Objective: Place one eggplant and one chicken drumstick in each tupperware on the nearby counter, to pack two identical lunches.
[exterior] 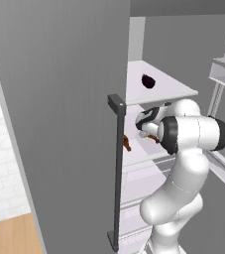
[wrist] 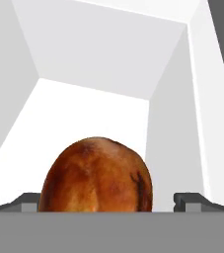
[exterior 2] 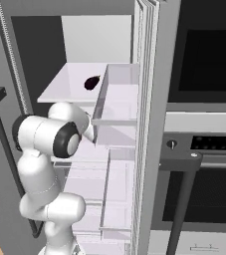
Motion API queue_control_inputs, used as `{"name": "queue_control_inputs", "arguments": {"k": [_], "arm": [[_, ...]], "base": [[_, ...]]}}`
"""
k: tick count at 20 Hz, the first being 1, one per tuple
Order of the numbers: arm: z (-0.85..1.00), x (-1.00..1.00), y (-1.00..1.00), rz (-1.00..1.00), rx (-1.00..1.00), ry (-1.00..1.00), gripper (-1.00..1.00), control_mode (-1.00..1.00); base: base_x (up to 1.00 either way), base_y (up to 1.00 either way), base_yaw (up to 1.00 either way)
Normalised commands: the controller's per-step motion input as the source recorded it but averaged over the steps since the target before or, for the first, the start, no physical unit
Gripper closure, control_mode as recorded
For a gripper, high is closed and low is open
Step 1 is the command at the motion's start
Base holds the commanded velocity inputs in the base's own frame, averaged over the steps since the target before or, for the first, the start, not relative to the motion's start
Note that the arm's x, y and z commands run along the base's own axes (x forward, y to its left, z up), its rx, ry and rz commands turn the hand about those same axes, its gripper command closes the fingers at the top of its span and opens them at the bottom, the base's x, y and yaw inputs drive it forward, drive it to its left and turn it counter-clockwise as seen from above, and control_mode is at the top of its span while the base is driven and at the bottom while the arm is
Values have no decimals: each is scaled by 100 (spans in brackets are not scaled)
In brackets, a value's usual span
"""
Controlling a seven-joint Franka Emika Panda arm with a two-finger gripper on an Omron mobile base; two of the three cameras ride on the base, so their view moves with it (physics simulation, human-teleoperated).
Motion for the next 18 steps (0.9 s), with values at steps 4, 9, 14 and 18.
{"name": "queue_control_inputs", "arguments": {"k": [4,9,14,18], "arm": [[-40,16,4,1,0,2,-100,-100],[-44,5,19,0,0,5,100,-100],[-29,-11,28,0,-1,8,100,-100],[-19,-73,43,0,0,0,100,-100]], "base": [[0,0,0],[0,0,0],[0,0,0],[0,0,0]]}}
